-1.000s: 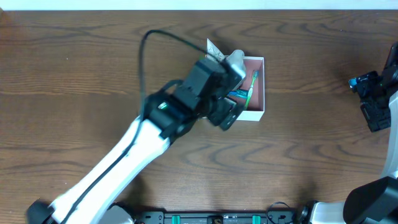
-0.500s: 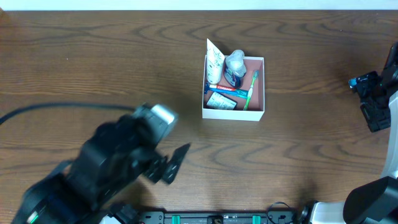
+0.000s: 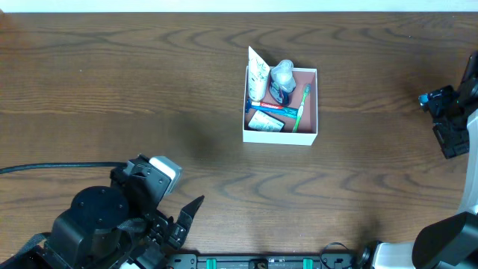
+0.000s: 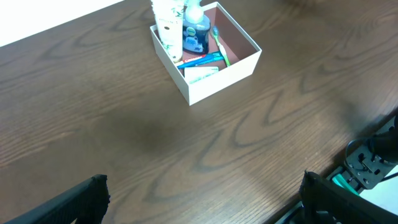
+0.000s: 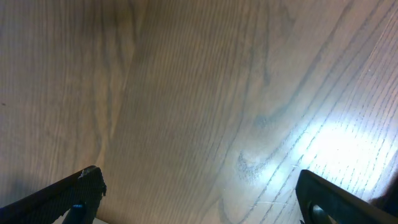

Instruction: Pack container

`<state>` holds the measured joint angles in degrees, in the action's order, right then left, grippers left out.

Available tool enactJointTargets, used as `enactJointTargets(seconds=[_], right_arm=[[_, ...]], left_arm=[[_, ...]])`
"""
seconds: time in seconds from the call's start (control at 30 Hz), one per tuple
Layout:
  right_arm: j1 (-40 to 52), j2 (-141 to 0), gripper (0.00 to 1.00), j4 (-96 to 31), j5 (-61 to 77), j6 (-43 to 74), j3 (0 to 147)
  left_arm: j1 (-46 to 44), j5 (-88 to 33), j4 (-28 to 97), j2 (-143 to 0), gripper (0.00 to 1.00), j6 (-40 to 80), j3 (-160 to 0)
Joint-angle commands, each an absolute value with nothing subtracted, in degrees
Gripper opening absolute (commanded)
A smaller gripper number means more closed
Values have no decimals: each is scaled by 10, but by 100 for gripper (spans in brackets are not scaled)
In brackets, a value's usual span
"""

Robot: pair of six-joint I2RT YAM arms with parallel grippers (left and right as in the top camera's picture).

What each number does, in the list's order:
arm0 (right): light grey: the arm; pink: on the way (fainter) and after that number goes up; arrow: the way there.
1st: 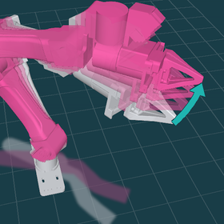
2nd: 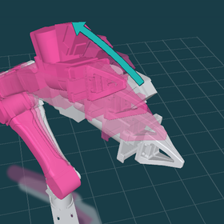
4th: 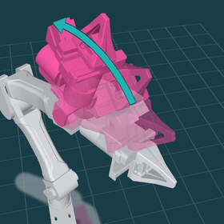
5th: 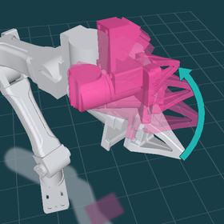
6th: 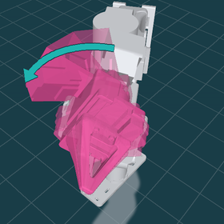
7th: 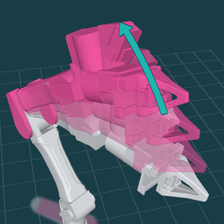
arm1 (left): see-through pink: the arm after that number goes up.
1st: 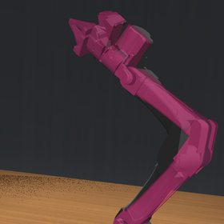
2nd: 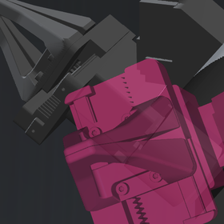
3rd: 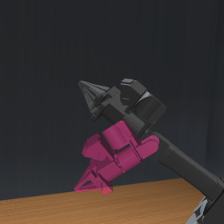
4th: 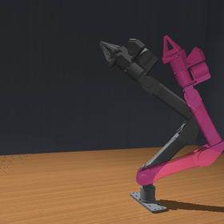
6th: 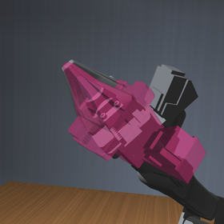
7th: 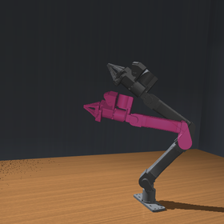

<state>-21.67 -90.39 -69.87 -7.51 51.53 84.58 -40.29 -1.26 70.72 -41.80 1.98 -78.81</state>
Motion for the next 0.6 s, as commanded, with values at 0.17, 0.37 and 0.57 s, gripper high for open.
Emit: enactJointTargets(seconds=[0.17,0.37,0.57], right_arm=[[-221,-907,99,-700,-81,522,846],[-221,-907,99,-700,-81,522,846],[-221,-907,99,-700,-81,522,846]], left_arm=[[-403,-6,709,-418,98,29,-791],[-387,-7,713,-416,98,29,-791],[-310,-11,740,-387,98,82,-776]])
